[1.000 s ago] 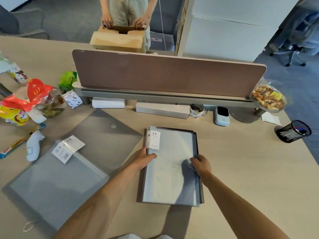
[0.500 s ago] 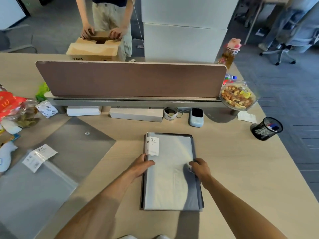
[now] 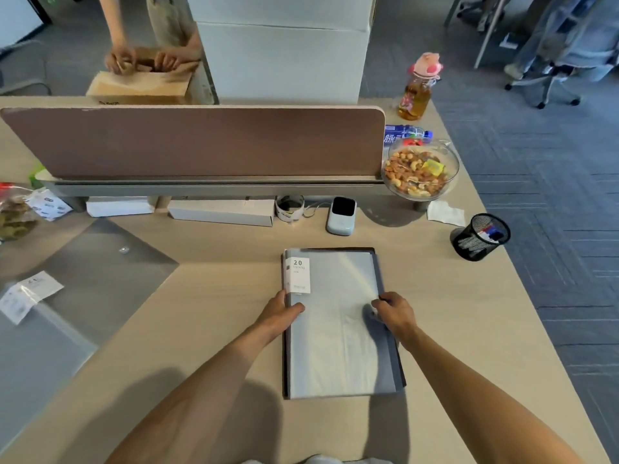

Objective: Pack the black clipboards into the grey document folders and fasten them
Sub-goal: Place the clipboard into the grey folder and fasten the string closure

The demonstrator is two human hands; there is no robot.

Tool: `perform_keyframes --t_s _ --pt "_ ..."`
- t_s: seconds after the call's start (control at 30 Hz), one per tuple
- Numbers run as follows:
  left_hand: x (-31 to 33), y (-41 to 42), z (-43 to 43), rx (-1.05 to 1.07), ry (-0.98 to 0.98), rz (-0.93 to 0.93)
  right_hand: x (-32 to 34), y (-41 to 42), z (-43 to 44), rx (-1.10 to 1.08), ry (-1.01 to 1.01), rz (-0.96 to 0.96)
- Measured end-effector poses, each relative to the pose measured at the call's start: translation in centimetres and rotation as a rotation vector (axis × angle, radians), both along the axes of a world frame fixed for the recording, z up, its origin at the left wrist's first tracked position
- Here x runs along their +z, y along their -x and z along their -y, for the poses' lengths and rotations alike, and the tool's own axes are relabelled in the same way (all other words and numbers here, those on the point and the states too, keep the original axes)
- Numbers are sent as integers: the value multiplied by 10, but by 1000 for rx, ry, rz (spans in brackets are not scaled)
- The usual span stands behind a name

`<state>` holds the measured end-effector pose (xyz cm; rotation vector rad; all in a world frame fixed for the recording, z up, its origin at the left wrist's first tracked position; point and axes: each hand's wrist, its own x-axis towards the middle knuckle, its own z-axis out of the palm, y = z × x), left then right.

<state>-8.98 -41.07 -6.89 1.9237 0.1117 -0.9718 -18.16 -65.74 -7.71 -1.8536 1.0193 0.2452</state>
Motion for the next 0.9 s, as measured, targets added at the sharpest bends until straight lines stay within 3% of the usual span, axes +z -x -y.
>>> perform_keyframes --t_s 0.27,0.43,0.7,0.9 --pt "-47 -12 -4 -13 10 37 12 -2 -11 183 105 -53" --pt "6 -5 -19 -42 -45 144 28 -26 -47 363 323 -54" --pt "14 -39 -127 102 -212 251 52 -100 -176 572 357 223" --pt "23 -70 -240 299 -240 291 50 -154 -291 708 298 241"
